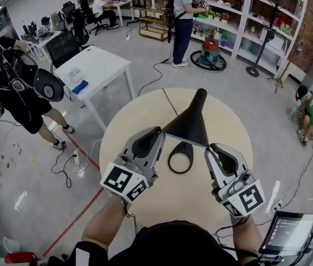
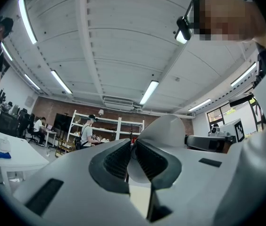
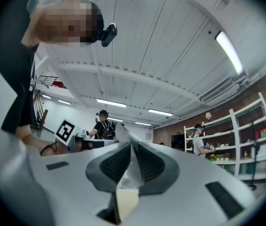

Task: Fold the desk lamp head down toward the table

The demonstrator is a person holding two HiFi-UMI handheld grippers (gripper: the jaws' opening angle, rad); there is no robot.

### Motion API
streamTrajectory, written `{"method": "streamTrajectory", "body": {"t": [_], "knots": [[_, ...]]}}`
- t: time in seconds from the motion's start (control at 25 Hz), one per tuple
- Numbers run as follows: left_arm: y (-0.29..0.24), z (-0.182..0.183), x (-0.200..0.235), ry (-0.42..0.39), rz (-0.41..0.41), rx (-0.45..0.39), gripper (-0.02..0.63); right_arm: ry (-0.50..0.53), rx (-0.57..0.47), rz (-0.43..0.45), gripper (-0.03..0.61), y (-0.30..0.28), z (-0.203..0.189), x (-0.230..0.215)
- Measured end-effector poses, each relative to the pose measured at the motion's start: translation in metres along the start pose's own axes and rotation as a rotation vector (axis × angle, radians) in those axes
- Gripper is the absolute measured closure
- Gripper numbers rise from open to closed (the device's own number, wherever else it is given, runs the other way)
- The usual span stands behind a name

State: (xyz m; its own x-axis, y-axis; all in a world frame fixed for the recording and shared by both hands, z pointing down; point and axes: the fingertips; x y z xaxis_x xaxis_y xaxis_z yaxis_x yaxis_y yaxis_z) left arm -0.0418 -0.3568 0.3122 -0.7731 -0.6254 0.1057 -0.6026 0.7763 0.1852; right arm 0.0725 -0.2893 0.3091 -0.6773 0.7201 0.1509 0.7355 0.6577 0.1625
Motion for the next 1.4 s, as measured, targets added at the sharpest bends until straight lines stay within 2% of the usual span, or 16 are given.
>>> {"method": "streamTrajectory", "body": {"t": [0.08, 0.24, 0.48, 0.88, 1.04, 1.2, 1.4], "knots": [[0.001, -0.002, 0.0, 0.006, 0.0, 0.001, 0.594, -0.015, -0.048, 0.03, 0.546, 0.008, 0.009, 0.002], [0.002, -0.005, 0.002, 0.024, 0.006, 0.003, 0.591, -0.1, -0.138, 0.004, 0.546, 0.021, 0.023, -0.011], [0.007, -0.018, 0.001, 0.047, 0.015, 0.029, 0.584, -0.151, -0.165, 0.029, 0.546, 0.016, 0.035, -0.01], [0.014, -0.033, 0.005, 0.068, 0.026, 0.063, 0.581, -0.171, -0.07, 0.102, 0.548, -0.001, 0.017, 0.008], [0.017, -0.038, 0.007, 0.073, 0.037, 0.076, 0.581, -0.174, -0.018, 0.108, 0.548, -0.005, 0.001, 0.013], [0.027, -0.045, 0.014, 0.107, 0.055, 0.098, 0.581, -0.202, -0.014, 0.111, 0.548, -0.006, -0.008, 0.016], [0.045, -0.015, 0.031, 0.172, 0.097, 0.042, 0.581, -0.212, -0.027, 0.114, 0.548, -0.003, -0.009, 0.016]]}}
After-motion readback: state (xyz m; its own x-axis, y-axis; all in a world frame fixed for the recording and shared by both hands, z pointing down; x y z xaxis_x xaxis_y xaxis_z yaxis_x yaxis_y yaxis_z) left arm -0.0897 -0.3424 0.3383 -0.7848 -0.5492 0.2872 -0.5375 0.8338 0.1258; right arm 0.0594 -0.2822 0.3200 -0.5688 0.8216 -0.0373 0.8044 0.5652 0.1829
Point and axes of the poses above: the fingertips, and each gripper's own axes: y backward along the fingers, x to its left, z out of its top, and after that the axes turned 8 degrees about z, right-handed
